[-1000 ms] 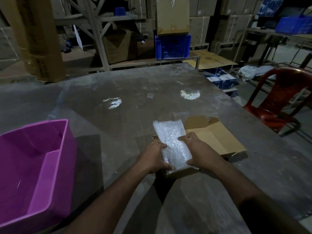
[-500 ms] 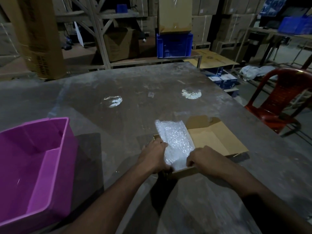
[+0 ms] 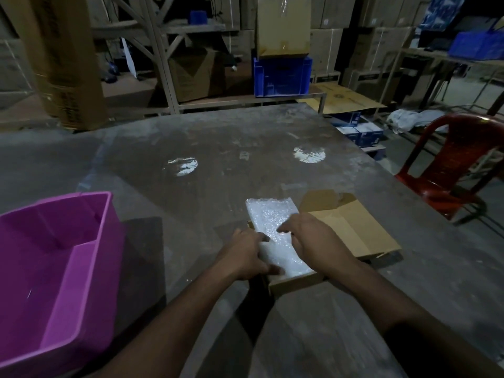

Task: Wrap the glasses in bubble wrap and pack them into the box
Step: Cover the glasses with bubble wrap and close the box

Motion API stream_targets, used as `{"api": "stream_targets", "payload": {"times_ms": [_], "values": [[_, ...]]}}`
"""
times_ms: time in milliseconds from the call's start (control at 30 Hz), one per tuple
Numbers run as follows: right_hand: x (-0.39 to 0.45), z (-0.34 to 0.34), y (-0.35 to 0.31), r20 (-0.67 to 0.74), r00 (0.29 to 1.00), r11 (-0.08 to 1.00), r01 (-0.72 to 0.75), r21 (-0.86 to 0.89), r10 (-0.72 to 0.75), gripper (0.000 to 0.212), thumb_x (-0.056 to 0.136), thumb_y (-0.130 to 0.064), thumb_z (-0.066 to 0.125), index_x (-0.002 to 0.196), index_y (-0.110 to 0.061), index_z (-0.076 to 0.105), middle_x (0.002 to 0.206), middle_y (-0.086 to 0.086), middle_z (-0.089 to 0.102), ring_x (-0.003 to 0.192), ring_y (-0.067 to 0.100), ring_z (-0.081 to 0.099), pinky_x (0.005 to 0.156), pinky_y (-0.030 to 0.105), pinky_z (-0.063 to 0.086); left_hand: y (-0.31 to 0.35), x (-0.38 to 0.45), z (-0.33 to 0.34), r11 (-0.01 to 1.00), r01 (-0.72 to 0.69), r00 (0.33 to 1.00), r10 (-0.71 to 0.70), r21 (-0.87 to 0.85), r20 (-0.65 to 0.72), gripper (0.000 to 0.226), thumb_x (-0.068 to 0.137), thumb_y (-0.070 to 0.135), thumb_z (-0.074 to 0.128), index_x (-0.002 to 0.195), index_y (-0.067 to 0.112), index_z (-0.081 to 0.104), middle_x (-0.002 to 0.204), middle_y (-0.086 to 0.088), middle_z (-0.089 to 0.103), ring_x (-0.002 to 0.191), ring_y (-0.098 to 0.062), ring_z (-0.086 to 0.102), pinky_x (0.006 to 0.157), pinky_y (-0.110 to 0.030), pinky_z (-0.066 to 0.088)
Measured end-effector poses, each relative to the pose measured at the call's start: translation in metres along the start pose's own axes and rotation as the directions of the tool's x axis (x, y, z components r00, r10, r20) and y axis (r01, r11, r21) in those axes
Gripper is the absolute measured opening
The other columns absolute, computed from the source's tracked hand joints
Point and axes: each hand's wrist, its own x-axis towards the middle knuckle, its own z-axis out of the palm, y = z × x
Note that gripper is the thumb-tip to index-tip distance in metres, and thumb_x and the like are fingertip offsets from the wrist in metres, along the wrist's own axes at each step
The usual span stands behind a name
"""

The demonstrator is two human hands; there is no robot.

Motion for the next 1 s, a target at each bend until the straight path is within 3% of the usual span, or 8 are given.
{"api": "stream_targets", "payload": {"times_ms": [67,167,267,367,467,833,933,1000], "values": [[0.012,0.011,0.006,-0.066,0.996,0.998,0.056,-0.03,-0.058,0.047,0.079,0.005,0.063,0.12,-0.017,0.071,0.117,0.001,0.069,0.11,0.023,0.061,0.09,0.036,0.053,-0.001,0.001,-0.004,0.995,0.036,0.997,-0.043,-0.097,-0.064,0.078,0.066,0.074,0.076,0.131,0.033,0.061,0.122,0.007,0.066,0.118,-0.017,0.055,0.09,-0.036,0.052],[0.026,0.027,0.016,0.004,0.995,0.989,0.097,-0.11,-0.097,0.054,0.079,0.004,0.063,0.129,-0.016,0.065,0.128,0.002,0.065,0.12,0.023,0.057,0.097,0.039,0.05,0.001,0.006,-0.011,0.995,0.08,0.96,-0.094,-0.063,-0.265,0.051,0.079,0.063,0.074,0.118,0.032,0.068,0.112,0.01,0.069,0.106,-0.012,0.061,0.073,-0.029,0.047],[0.03,0.035,0.02,0.083,0.992,0.985,0.106,-0.132,-0.096,0.057,0.081,0.002,0.059,0.134,-0.017,0.062,0.135,0.005,0.063,0.122,0.026,0.058,0.095,0.045,0.051,0.003,0.017,-0.013,0.996,0.051,0.913,-0.014,0.079,-0.407,0.041,0.086,0.049,0.073,0.122,0.032,0.064,0.122,0.007,0.061,0.117,-0.016,0.051,0.089,-0.032,0.047],[0.027,0.037,0.021,0.089,0.992,0.99,0.102,-0.101,-0.093,0.058,0.081,-0.001,0.055,0.135,-0.021,0.06,0.133,0.002,0.064,0.116,0.023,0.059,0.095,0.043,0.05,0.002,0.03,-0.007,0.987,-0.05,0.943,0.098,0.156,-0.319,0.049,0.093,0.039,0.067,0.139,0.029,0.054,0.139,0.006,0.054,0.131,-0.017,0.046,0.106,-0.034,0.04],[0.025,0.037,0.026,0.098,0.992,0.991,0.092,-0.098,-0.083,0.061,0.078,-0.002,0.053,0.135,-0.022,0.06,0.128,0.002,0.066,0.115,0.023,0.058,0.096,0.042,0.048,-0.002,0.035,-0.001,0.983,-0.061,0.968,0.1,0.173,-0.229,0.05,0.096,0.033,0.063,0.144,0.028,0.05,0.147,0.006,0.05,0.137,-0.016,0.043,0.11,-0.04,0.038],[0.03,0.041,0.028,0.139,0.985,0.982,0.12,-0.145,-0.1,0.045,0.084,-0.006,0.05,0.126,-0.015,0.065,0.11,0.007,0.064,0.101,0.028,0.059,0.089,0.044,0.048,-0.005,0.031,0.001,0.942,-0.053,0.978,0.115,0.333,-0.172,0.043,0.098,0.039,0.055,0.141,0.032,0.053,0.133,0.006,0.059,0.13,-0.018,0.041,0.099,-0.043,0.034],[0.029,0.045,0.026,0.101,0.994,0.997,0.044,-0.063,-0.038,0.045,0.085,-0.008,0.05,0.127,-0.015,0.065,0.112,0.006,0.06,0.105,0.027,0.056,0.092,0.042,0.048,-0.005,0.03,0.001,0.959,-0.054,0.975,0.111,0.279,-0.192,0.038,0.096,0.037,0.058,0.133,0.031,0.059,0.131,0.007,0.061,0.129,-0.018,0.043,0.1,-0.043,0.034],[0.028,0.042,0.025,0.008,0.997,0.996,-0.082,0.035,0.082,0.042,0.092,-0.013,0.053,0.133,-0.015,0.061,0.12,0.005,0.055,0.115,0.024,0.05,0.097,0.039,0.047,-0.007,0.03,0.004,0.991,-0.025,0.952,0.064,0.132,-0.299,0.034,0.092,0.038,0.065,0.126,0.032,0.062,0.126,0.01,0.063,0.126,-0.017,0.047,0.099,-0.038,0.037]]}}
